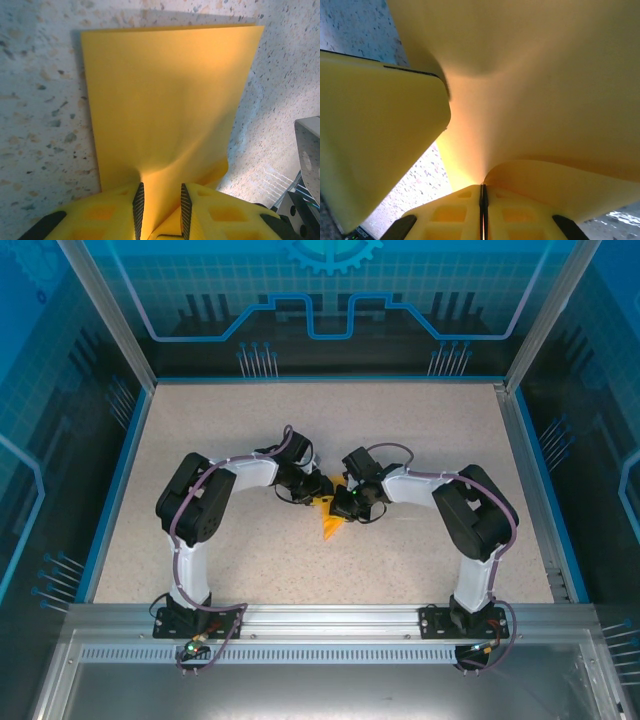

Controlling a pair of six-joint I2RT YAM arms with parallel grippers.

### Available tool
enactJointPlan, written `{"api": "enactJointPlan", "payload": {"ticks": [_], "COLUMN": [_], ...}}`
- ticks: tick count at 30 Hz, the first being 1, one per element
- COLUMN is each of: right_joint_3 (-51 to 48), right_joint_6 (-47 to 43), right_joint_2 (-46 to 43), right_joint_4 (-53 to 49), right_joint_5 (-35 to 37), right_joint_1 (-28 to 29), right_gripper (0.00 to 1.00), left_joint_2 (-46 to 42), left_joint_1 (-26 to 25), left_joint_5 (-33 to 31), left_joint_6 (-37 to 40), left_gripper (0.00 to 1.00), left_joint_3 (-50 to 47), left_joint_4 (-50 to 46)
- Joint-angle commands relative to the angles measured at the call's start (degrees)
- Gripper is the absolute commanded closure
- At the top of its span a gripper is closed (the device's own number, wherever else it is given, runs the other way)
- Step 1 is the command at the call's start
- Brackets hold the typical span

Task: Fold a paper plane with a square sheet of paper (pick it up from the middle)
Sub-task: Third fold the triangle at the center of the table.

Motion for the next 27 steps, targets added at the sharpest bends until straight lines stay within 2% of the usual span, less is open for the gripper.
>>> {"api": "enactJointPlan", "payload": {"ticks": [1, 18, 27], "right_joint_3": [0.4, 0.5, 0.1], "right_joint_6": [-1.2, -3.2, -3.2], "right_joint_2": [1.3, 2.8, 3.7], "right_joint_4": [0.8, -2.1, -2.0], "right_joint_5": [0.4, 1.5, 2.2], "right_joint_1": [0.9, 1.0, 1.0], "right_gripper": [0.9, 0.87, 0.77], "left_joint_2": [1.2, 0.3, -2.8], "left_joint_1": [-0.2, -0.2, 0.2], "left_joint_5": [-0.5, -0.6, -1.4], "left_joint_6": [1.0, 0.9, 0.3], "left_gripper": [0.71, 0.71, 0.71], "left_joint_3": [0.7, 0.9, 2.8], "left_joint_4": [-1.7, -2.0, -3.4]}}
